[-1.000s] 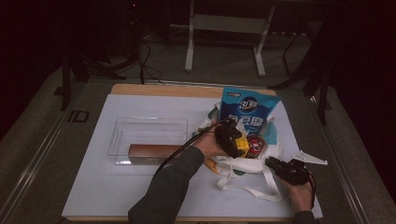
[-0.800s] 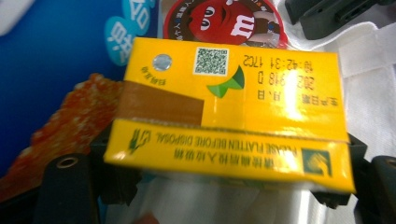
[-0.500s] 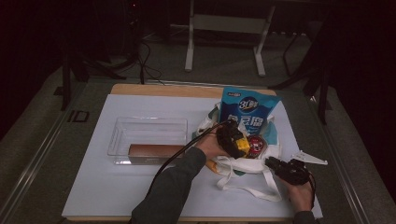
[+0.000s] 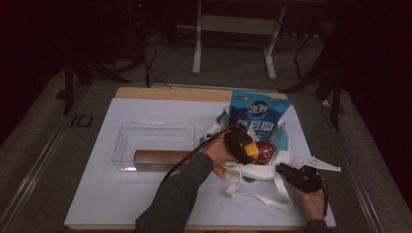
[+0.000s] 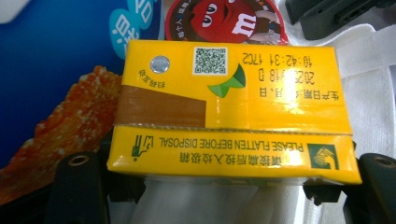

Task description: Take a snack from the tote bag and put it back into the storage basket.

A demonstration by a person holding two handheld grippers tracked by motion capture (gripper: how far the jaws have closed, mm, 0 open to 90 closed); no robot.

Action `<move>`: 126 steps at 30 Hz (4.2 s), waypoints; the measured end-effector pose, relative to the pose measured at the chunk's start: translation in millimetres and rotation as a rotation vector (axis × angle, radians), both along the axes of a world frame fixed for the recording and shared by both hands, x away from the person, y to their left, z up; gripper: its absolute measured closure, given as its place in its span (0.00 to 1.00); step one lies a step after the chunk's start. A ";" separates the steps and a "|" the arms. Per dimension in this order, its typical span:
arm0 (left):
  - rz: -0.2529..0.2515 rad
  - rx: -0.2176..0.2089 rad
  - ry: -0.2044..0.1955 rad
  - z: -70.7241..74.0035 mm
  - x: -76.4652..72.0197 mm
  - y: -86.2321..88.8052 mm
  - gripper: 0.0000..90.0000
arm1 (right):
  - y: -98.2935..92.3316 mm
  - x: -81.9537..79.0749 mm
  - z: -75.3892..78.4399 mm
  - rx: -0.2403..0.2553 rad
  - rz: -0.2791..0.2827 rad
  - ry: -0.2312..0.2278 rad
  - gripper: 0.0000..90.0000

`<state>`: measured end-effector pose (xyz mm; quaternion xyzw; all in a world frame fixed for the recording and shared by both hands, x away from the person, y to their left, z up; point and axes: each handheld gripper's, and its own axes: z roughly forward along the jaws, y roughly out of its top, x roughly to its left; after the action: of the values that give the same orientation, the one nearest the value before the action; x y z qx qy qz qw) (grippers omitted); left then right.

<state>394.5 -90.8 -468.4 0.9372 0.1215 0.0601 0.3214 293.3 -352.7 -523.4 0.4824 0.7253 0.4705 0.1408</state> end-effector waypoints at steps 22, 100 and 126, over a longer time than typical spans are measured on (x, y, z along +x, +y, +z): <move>0.013 -0.064 -0.050 42.4 -5.9 30.0 0.32 | 0.2 0.2 -0.6 -0.001 -0.001 0.002 0.79; 0.201 -0.126 -0.113 104.2 -18.9 161.9 0.32 | 0.3 0.0 -1.9 0.003 -0.005 0.002 0.79; 0.319 -0.111 -0.109 99.3 -17.4 195.5 0.32 | 0.3 -0.4 -2.0 0.006 -0.006 0.003 0.79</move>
<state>377.1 104.7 -369.0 0.8821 0.2542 0.1542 0.3653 292.9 -352.4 -525.3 0.4859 0.7227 0.4713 0.1397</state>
